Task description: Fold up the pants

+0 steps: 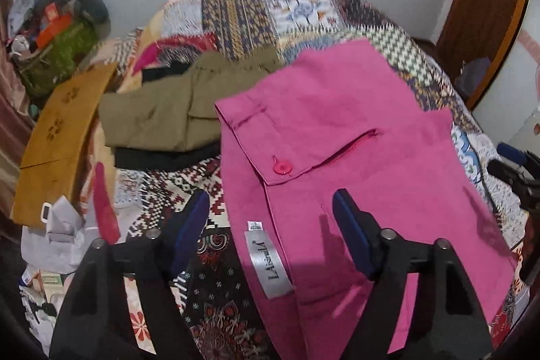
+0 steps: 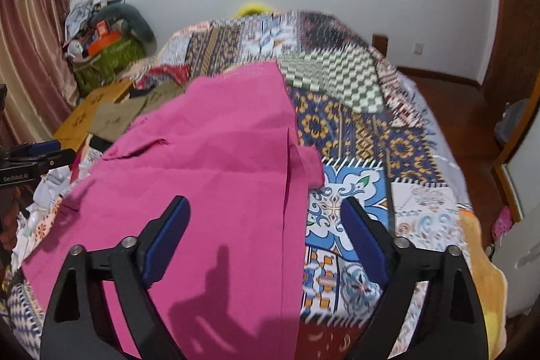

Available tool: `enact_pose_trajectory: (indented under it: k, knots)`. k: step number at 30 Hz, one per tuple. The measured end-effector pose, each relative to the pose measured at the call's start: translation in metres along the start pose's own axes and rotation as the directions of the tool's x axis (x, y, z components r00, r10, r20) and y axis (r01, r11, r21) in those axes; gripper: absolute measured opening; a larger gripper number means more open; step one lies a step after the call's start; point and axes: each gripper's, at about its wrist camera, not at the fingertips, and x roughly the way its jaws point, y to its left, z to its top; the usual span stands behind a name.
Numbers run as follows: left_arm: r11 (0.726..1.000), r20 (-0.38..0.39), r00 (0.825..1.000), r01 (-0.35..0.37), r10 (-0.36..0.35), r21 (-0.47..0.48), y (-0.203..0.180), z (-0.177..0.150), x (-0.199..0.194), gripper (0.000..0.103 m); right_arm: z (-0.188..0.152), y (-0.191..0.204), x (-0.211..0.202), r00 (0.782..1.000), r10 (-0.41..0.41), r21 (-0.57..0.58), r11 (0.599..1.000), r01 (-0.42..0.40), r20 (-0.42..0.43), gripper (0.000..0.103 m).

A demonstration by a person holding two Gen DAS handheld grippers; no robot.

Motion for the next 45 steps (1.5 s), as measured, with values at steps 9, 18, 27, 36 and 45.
enact_pose_trajectory:
  k: [9,18,27,36,45]
  knots:
    - [1.0,-0.089,0.996,0.03,-0.029,0.007,0.002,0.004,0.039,0.066,0.019,-0.029,0.061,0.988,0.066,0.044,0.997,-0.061,-0.139,0.07]
    - [0.97,-0.154,0.963,0.199,-0.22,-0.142,0.013,-0.004,0.053,0.033,0.008,-0.037,0.088,0.949,0.225,0.171,0.967,-0.189,-0.222,0.041]
    - [0.988,-0.161,0.975,0.143,-0.15,-0.057,0.004,-0.006,0.043,0.013,0.002,-0.025,0.073,0.964,0.131,0.071,0.99,-0.118,-0.23,0.004]
    - [0.992,-0.164,0.979,0.119,-0.124,-0.04,0.008,-0.014,0.025,0.007,-0.021,-0.036,0.044,0.956,0.136,0.118,0.987,-0.108,-0.261,0.003]
    - [0.999,-0.182,0.983,-0.018,0.024,0.033,0.008,-0.021,0.038,0.007,-0.043,-0.038,0.016,0.963,0.094,0.138,0.989,-0.061,-0.251,0.003]
